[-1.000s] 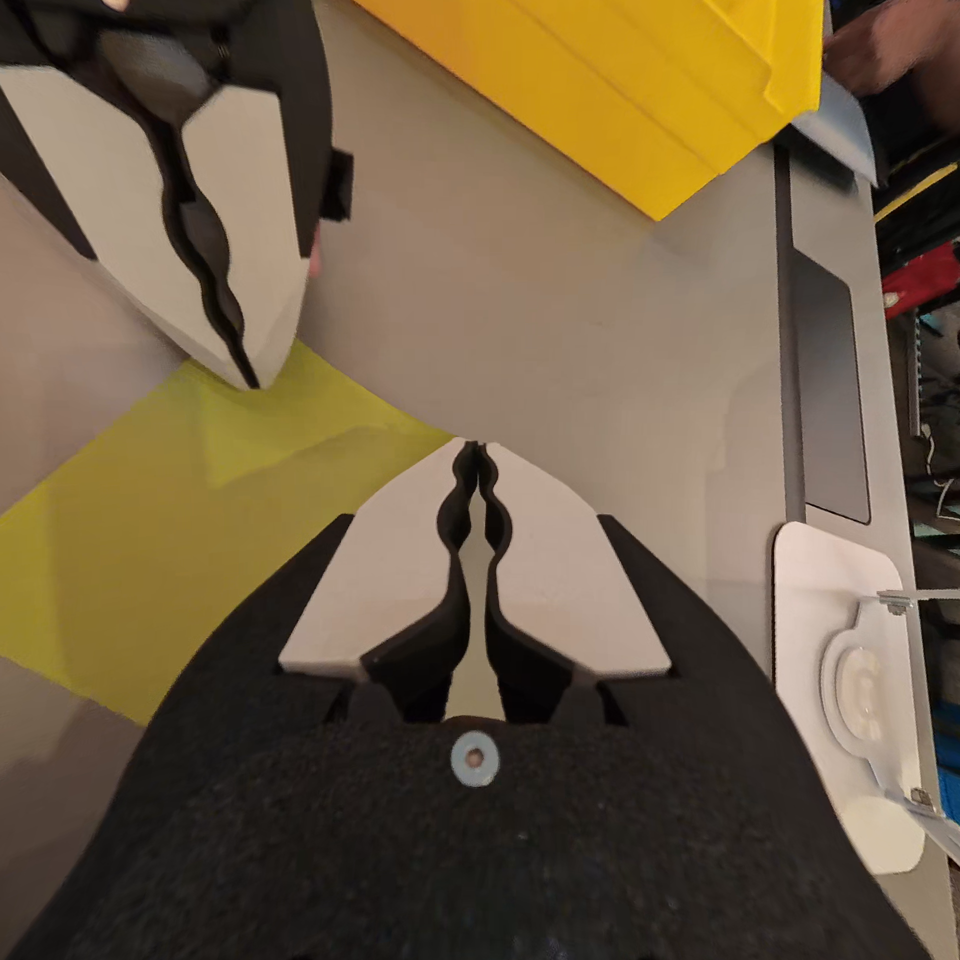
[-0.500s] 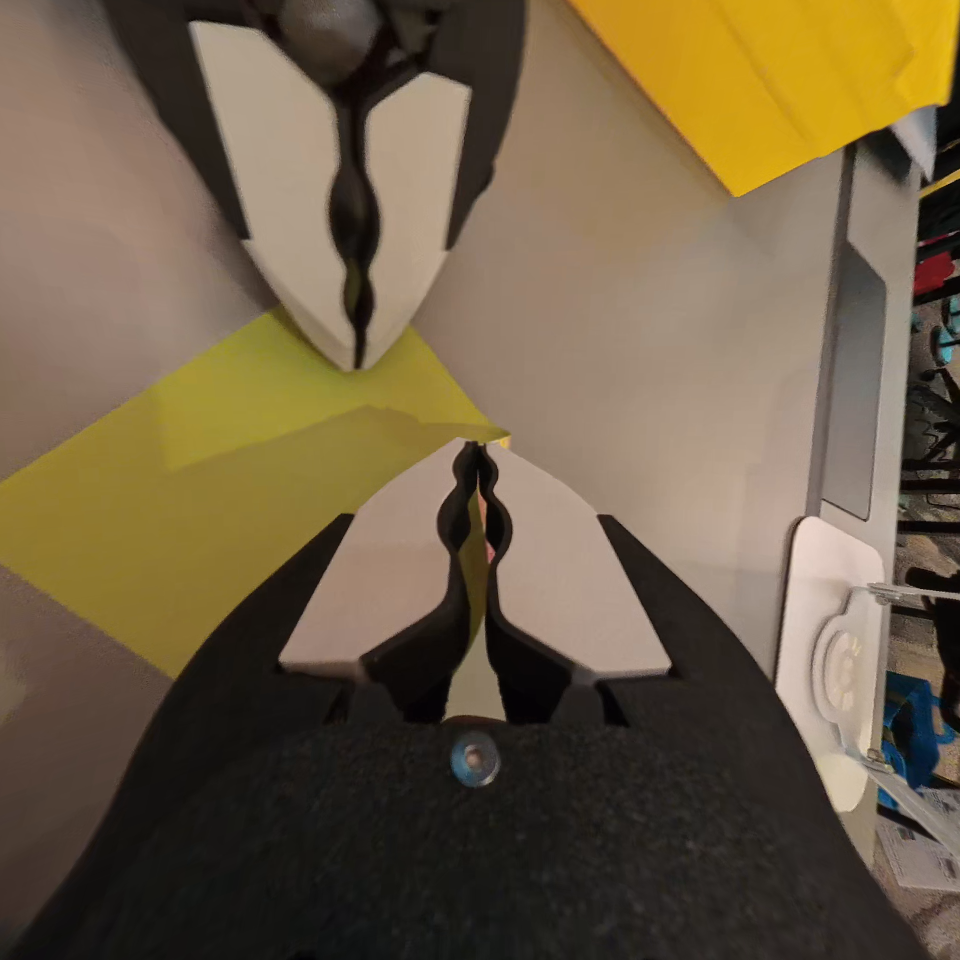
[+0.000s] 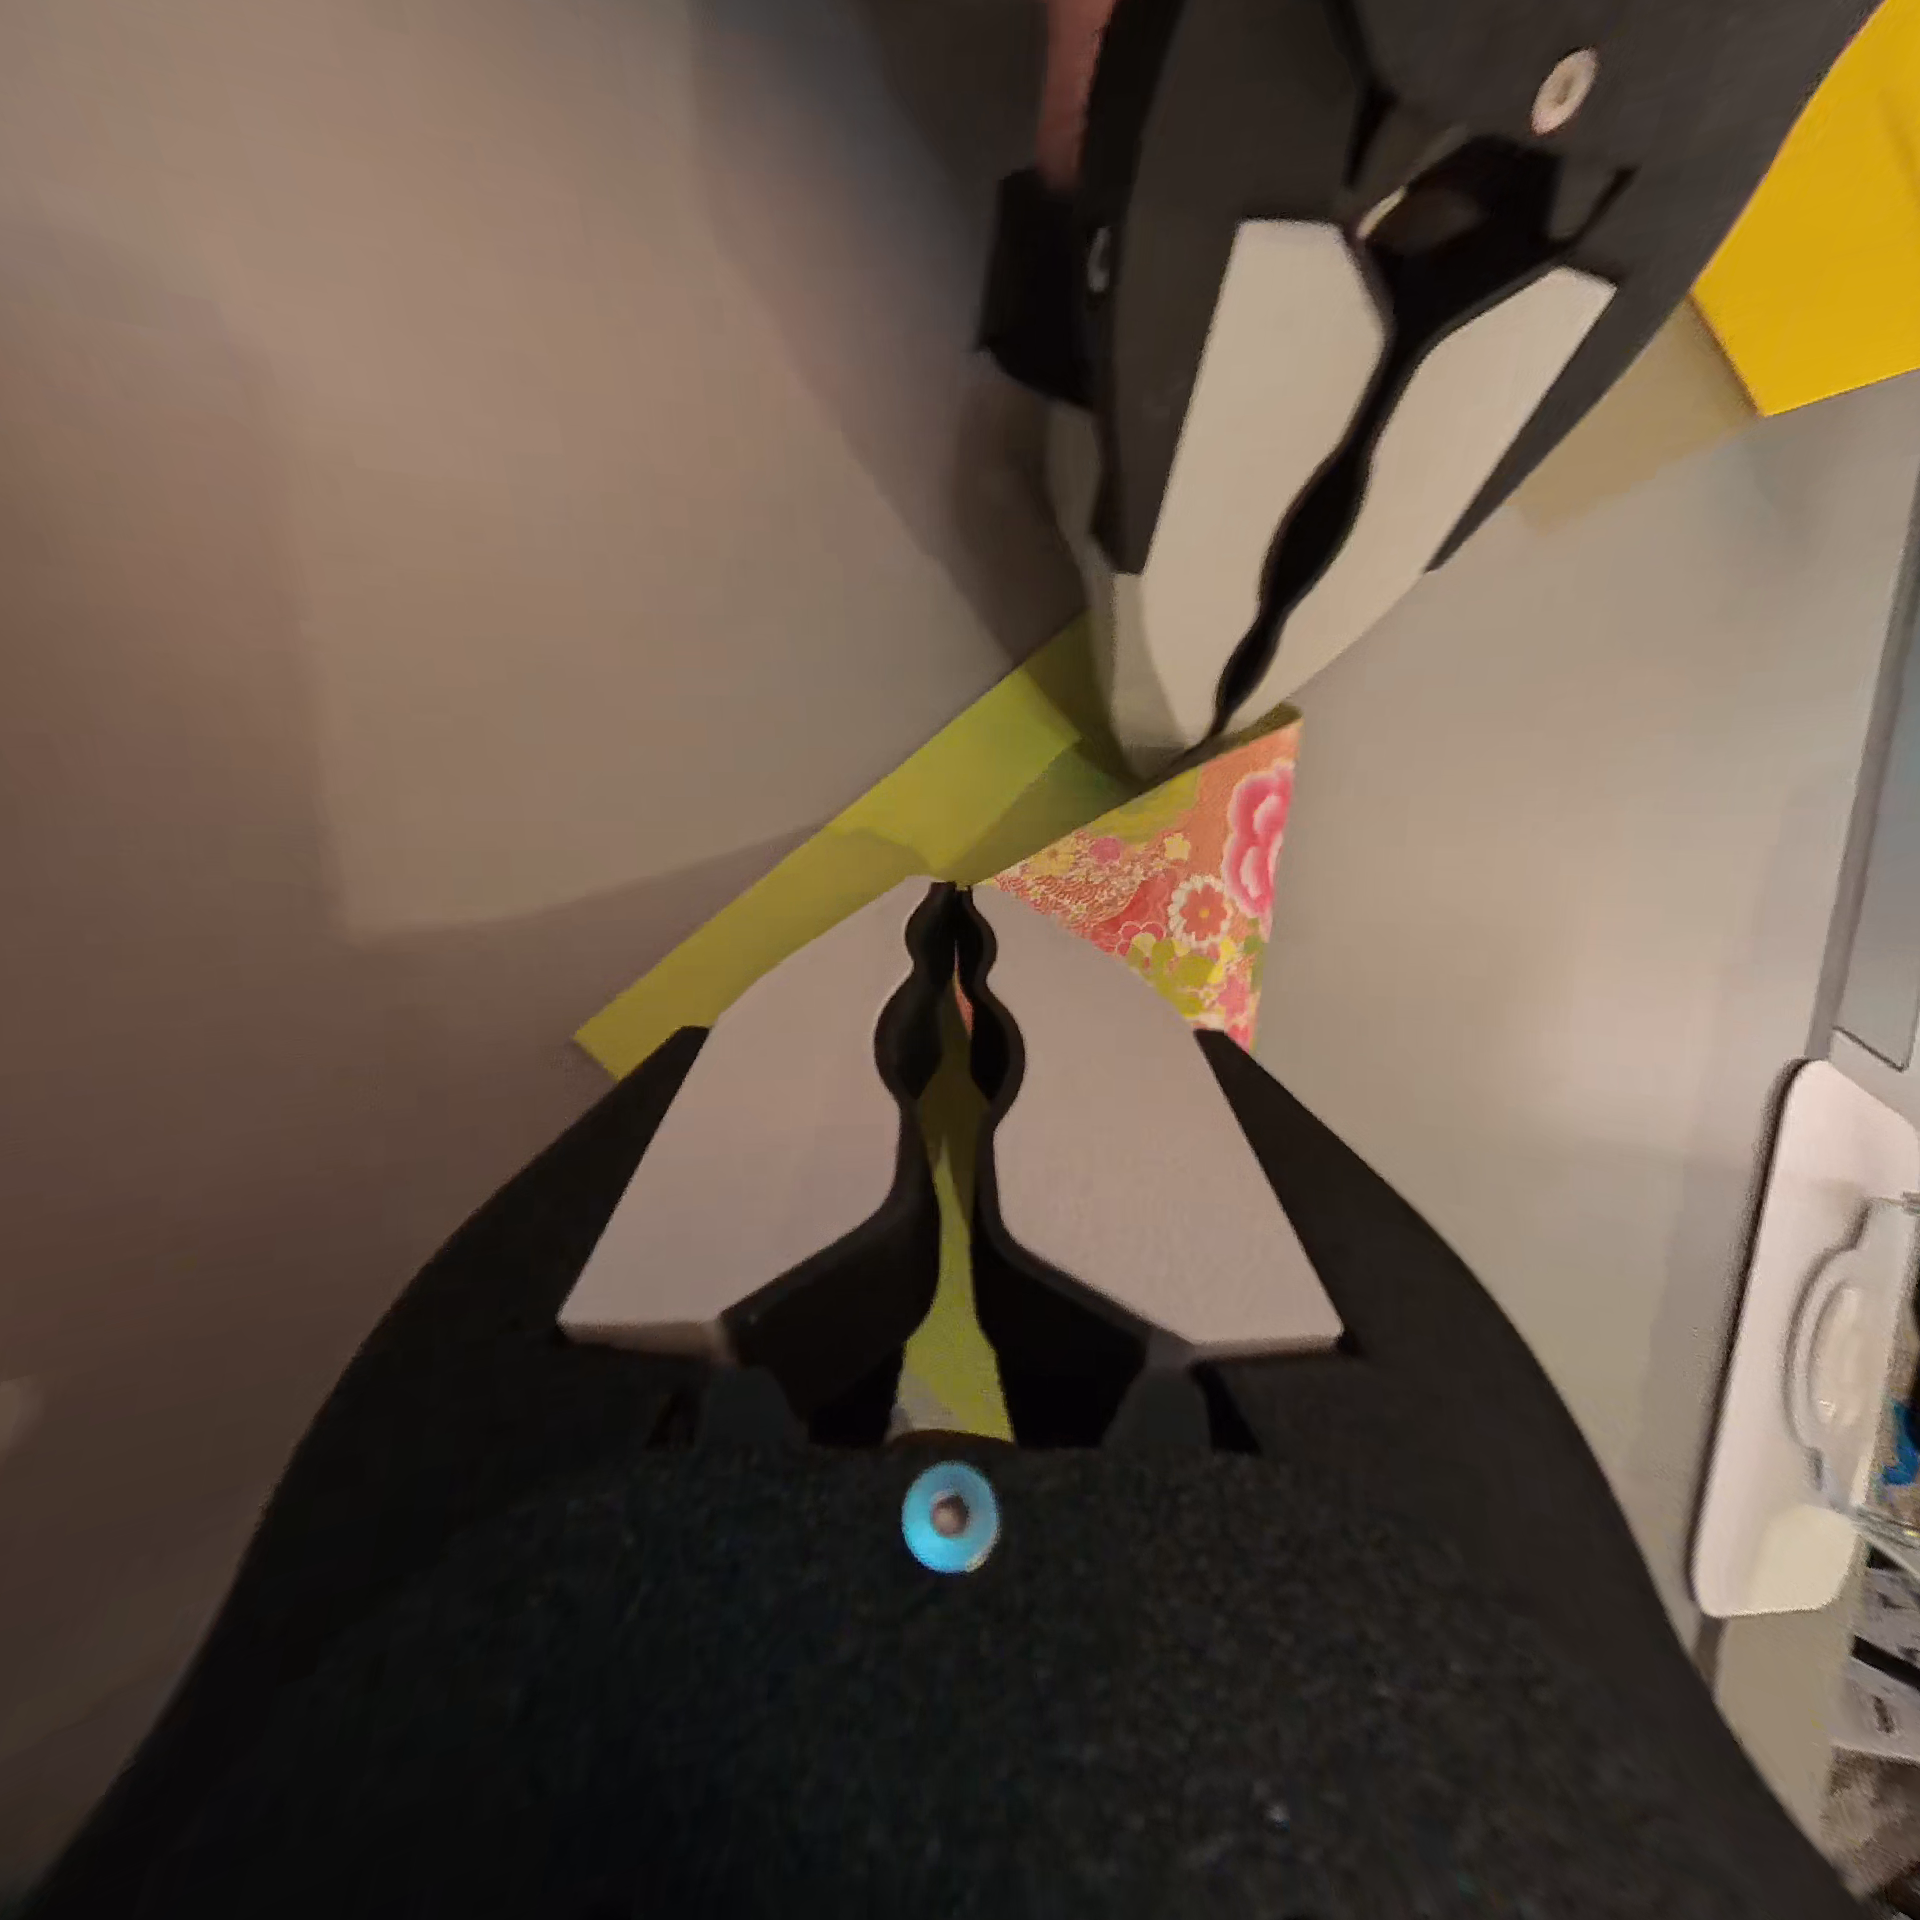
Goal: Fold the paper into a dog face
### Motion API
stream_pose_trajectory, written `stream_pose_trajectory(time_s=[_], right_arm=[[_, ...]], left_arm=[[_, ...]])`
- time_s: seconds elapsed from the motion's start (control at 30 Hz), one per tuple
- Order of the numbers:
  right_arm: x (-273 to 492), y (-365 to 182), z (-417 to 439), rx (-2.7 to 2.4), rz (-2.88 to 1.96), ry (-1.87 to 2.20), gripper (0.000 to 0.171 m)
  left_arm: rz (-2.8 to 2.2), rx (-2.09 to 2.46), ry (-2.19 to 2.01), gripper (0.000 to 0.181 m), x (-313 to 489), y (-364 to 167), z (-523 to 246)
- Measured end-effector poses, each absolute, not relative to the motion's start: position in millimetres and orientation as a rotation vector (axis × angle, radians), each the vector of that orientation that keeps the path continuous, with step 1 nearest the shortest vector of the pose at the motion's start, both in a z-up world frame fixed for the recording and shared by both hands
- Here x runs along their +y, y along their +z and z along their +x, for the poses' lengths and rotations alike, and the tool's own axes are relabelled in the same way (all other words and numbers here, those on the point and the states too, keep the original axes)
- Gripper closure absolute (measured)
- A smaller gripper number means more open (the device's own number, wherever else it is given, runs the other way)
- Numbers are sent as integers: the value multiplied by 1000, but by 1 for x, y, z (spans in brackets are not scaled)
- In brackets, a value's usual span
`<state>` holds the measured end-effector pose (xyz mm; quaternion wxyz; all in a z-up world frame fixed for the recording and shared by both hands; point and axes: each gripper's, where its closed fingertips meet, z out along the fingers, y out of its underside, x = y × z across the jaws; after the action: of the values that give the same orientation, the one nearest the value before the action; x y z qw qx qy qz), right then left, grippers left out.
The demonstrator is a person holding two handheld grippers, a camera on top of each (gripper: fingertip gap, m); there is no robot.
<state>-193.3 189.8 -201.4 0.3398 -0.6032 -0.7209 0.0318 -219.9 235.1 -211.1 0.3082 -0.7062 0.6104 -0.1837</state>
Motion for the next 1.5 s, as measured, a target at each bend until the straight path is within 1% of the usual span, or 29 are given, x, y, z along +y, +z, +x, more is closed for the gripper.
stream_pose_trajectory(time_s=[0.23, 0.33, 0.53, 0.57, 0.6, 0.67, 0.77, 0.87, 1.1, 1.5], right_arm=[[170, -198, -191, -1826, -1612, 215, 171], [172, -210, -185, -1860, -1675, 171, 171], [174, -211, -185, -1838, -1674, 195, 171], [174, -211, -185, -1835, -1660, 196, 171], [174, -211, -185, -1830, -1652, 195, 171], [174, -211, -185, -1829, -1646, 189, 171], [174, -210, -185, -1844, -1636, 180, 171], [177, -210, -184, -1851, -1633, 152, 171], [175, -209, -183, -1877, -1603, 105, 171], [149, -207, -187, -1863, -1636, 188, 171]], left_arm=[[-1855, 1625, -468, 181, 231, -211, -217], [-1850, 1625, -446, 181, 230, -211, -216], [-1880, 1637, -464, 181, 217, -208, -221], [-1874, 1629, -495, 173, 212, -203, -220], [-1863, 1624, -535, 169, 206, -197, -217], [-1835, 1638, -584, 170, 194, -190, -212], [-1822, 1700, -576, 181, 183, -198, -206], [-1845, 1731, -560, 180, 179, -210, -207], [-1838, 1663, -503, 181, 185, -211, -203], [-1816, 1672, -462, 181, 185, -211, -203]])
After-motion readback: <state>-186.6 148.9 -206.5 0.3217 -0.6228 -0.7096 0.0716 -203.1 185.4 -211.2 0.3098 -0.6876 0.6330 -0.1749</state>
